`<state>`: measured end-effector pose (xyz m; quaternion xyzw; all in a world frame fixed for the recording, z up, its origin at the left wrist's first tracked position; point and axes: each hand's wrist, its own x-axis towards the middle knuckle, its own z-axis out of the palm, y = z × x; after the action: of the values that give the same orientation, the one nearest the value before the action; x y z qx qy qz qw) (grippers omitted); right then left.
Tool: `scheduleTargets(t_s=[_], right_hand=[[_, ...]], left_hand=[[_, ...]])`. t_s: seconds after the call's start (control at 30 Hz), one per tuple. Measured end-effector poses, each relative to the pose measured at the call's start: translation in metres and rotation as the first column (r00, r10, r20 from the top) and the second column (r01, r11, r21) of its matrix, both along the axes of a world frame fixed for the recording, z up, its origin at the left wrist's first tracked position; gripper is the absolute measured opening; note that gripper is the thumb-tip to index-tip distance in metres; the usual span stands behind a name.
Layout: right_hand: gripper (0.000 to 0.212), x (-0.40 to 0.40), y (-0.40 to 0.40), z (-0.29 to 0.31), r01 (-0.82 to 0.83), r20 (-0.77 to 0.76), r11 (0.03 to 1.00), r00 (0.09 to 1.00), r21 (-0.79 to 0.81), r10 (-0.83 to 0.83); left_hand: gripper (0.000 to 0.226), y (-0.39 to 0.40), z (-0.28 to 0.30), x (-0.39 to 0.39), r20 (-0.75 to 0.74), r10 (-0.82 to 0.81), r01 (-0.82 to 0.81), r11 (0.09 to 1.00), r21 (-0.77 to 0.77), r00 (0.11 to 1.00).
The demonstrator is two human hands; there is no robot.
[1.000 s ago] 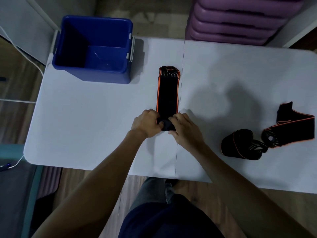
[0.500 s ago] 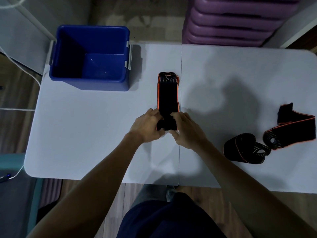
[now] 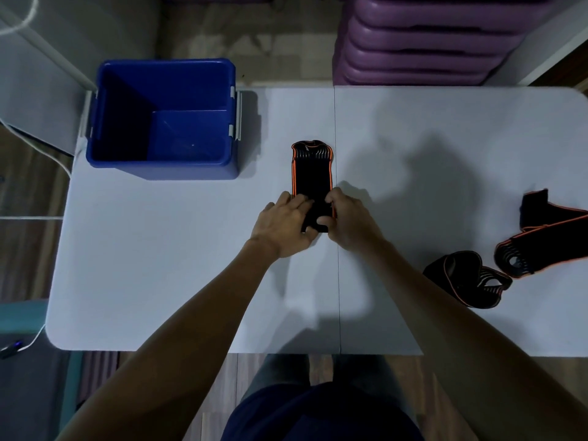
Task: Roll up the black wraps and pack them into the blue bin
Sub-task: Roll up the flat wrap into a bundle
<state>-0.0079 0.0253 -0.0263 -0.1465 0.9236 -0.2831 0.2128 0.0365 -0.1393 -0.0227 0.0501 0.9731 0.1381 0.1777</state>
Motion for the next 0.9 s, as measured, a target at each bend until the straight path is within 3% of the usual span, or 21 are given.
scheduleTargets(t_s=[0.1, 0.23, 0.37, 0.5, 0.67, 0.77, 0.9], right_hand=[[0.037, 0.001, 0.001, -0.003, 0.030, -0.055, 0.998, 0.998, -0.051, -0.033], [0.037, 0.003, -0.002, -0.006, 0.093, -0.145, 0.995, 0.985, -0.023, -0.095], [0.026, 0.005, 0.001, -0.008, -0.062, -0.223, 0.998, 0.973, -0.008, 0.058], [0.048, 0.000, 0.012, -0.013, -0.183, -0.206, 0.979, 0.958, 0.087, 0.198], [0.038, -0.026, 0.003, -0.007, -0.117, -0.074, 0.993, 0.990, 0.025, 0.118], [0.036, -0.039, 0.003, -0.007, -0.084, -0.018, 0.996, 0.996, -0.003, 0.084], [0.023, -0.049, -0.002, -0.008, 0.005, -0.029, 0.998, 1.000, -0.056, -0.006]], left_hand=[[0.059, 0.002, -0.001, -0.005, -0.048, 0.005, -0.006, 1.000, -0.026, 0.999], [0.048, 0.000, -0.003, -0.006, -0.072, 0.035, -0.031, 0.998, 0.051, 0.997], [0.046, -0.001, -0.003, -0.014, -0.062, 0.064, -0.061, 0.997, 0.048, 0.996], [0.044, -0.003, 0.000, -0.026, 0.016, 0.078, -0.079, 0.995, 0.054, 0.997], [0.048, -0.008, 0.006, -0.031, 0.083, 0.159, -0.168, 0.979, 0.119, 0.984], [0.039, -0.008, 0.010, -0.038, 0.100, 0.236, -0.250, 0.957, 0.151, 0.967], [0.030, -0.008, 0.008, -0.055, 0.088, 0.337, -0.348, 0.912, 0.215, 0.938]])
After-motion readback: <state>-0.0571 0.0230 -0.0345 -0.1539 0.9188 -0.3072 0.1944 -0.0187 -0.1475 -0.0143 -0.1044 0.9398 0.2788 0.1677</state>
